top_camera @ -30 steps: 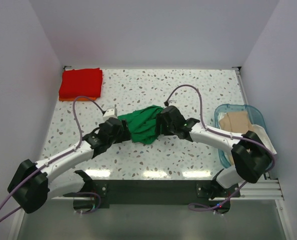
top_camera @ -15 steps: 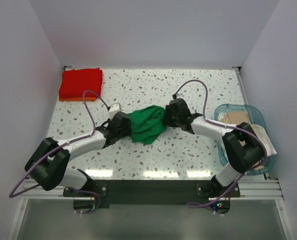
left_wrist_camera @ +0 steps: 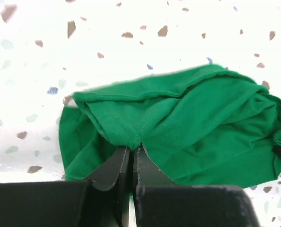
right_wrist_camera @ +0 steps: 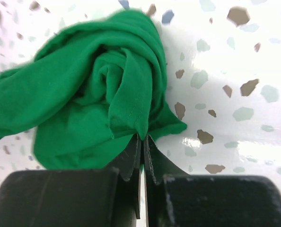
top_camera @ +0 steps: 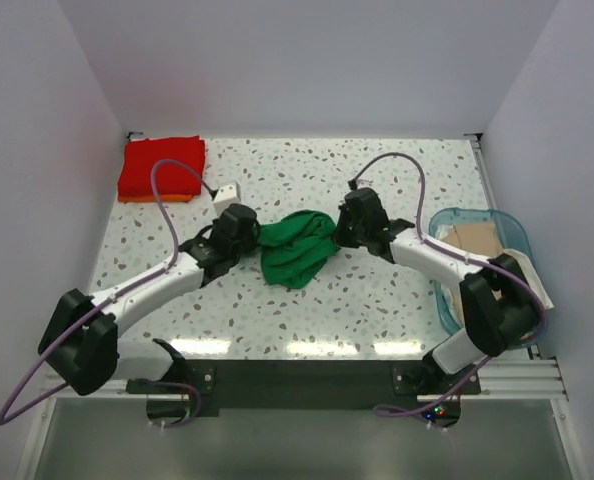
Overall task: Fold and stack the t-shirts
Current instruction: Flatten the tshirt out
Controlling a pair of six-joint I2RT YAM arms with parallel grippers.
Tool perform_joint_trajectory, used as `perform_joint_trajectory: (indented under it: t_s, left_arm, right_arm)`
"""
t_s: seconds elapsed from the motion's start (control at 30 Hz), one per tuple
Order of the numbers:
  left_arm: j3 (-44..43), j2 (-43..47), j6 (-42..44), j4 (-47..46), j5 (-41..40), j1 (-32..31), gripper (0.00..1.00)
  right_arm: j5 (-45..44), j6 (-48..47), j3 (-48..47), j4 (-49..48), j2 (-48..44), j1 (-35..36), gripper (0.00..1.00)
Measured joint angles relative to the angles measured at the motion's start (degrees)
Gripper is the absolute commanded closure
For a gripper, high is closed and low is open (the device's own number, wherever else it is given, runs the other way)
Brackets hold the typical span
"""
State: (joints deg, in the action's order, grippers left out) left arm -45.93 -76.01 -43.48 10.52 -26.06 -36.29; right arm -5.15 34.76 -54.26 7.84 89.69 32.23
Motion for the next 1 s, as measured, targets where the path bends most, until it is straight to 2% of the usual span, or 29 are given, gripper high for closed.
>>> perform_joint_trajectory:
  t_s: [0.47, 0.7, 0.87, 1.0]
  left_arm:
    - [-16.5, 21.2, 9.5, 12.4, -8.7, 0.0, 1.0]
    - [-21.4, 30.6, 12.0, 18.1, -10.9, 0.1, 1.0]
    - [-23.5, 33.4, 13.4, 18.9, -13.9, 0.2, 1.0]
    - [-24.0, 30.0, 16.3, 15.1, -16.4, 0.3, 1.0]
  right_arm:
    - [-10.8, -9.5, -23.4, 21.1, -17.8, -3.2, 1.0]
    - [-16.3, -13.2, -30.3, 28.3, -25.4, -3.1, 1.0]
    - [-20.0, -15.9, -34.3, 29.0, -28.2, -3.1, 1.0]
    - [-20.6, -17.9, -38.8, 26.8, -24.3, -4.3, 1.0]
